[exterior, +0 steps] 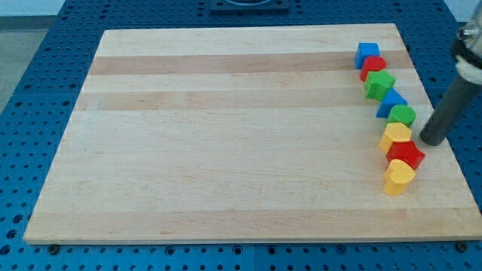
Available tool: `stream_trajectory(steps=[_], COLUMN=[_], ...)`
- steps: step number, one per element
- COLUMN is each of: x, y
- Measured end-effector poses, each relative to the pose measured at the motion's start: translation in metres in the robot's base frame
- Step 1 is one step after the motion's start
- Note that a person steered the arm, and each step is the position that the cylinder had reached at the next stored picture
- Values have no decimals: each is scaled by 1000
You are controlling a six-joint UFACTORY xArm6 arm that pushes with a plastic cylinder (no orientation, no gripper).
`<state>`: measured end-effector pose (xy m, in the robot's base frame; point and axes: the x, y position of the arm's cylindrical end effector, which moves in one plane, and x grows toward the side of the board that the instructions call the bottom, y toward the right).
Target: Separate the yellow hexagon from the red star
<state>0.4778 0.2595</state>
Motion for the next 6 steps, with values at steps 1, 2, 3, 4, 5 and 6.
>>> stream_trajectory(steps=[1,2,3,4,5,6], x=[0,0,1,1,-15,-24], y=[-37,-74,-113,-144,-143,-150])
